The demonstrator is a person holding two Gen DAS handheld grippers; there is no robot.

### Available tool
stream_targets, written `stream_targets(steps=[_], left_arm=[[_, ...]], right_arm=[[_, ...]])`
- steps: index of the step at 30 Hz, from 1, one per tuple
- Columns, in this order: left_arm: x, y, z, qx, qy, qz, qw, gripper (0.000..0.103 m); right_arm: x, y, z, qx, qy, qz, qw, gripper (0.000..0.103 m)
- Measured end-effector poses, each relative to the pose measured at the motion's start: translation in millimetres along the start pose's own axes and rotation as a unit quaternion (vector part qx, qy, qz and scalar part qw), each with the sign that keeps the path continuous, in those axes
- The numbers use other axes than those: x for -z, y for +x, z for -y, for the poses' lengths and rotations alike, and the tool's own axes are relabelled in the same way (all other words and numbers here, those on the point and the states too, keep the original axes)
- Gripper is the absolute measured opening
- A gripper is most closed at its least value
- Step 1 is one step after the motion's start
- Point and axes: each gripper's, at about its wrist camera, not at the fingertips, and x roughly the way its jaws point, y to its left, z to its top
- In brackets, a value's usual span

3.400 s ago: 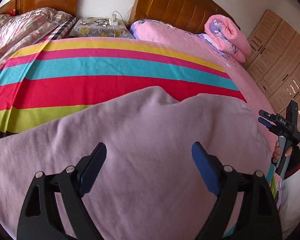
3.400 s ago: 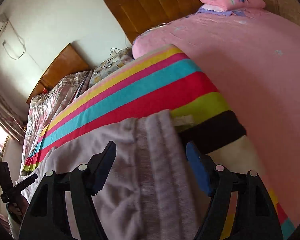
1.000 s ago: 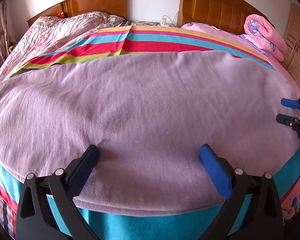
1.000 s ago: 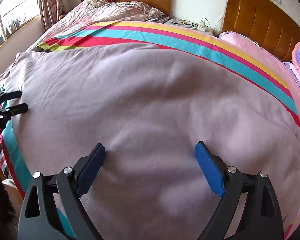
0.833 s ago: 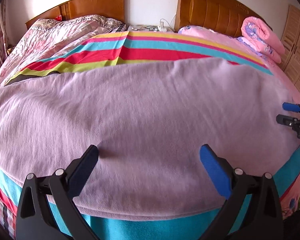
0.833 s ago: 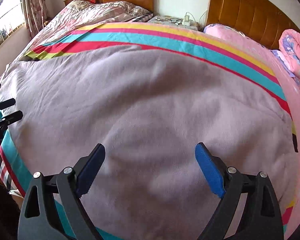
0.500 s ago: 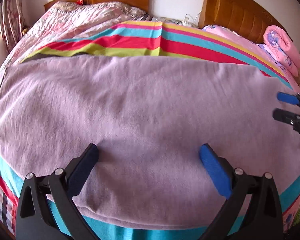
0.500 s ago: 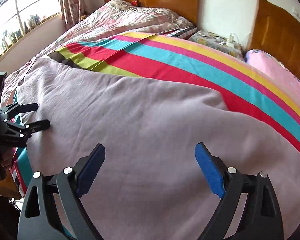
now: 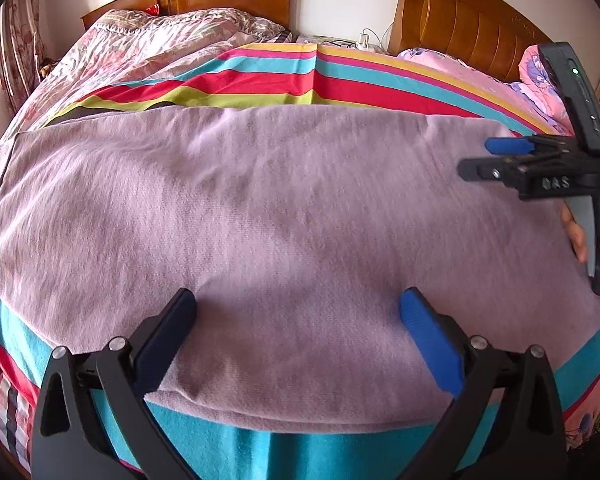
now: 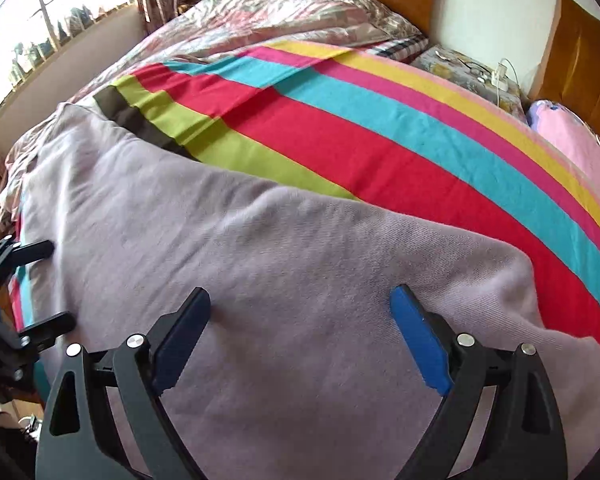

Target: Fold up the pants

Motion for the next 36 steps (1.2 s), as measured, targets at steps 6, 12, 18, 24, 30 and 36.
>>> stream_targets(steps=[6, 12, 18, 24, 30, 36], left_arm=[[0, -24, -34, -0.03, -0.032, 0.03, 0.9986, 0.102], [5, -31, -73, -0.026, -0.081, 0.016, 0.9962, 0.101], [26, -61, -140, -0.026, -0.176, 0.045, 0.983, 0.101], [55, -80, -267, 0.07, -0.407, 0.119, 0.9032, 0.093], [67, -66, -299, 0.145, -0.474, 0.133, 0.858, 0.075], [60, -58, -318, 0.171, -0.519, 0.148, 0.8241, 0.071]], right_arm=[[-46, -6, -70, -0.069, -0.044, 0.036, 0.996, 0.09], [-67, 51, -155, -0.088, -0.148, -0.012, 0.985, 0.09], [-87, 27, -146, -0.101, -0.068, 0.055, 0.991, 0.09], [-58, -18, -142, -0.112, -0.068, 0.092, 0.987, 0.091], [-30, -25, -136, -0.107, -0.054, 0.083, 0.989, 0.091], [-20, -22, -146, -0.119, -0.055, 0.073, 0.989, 0.091]])
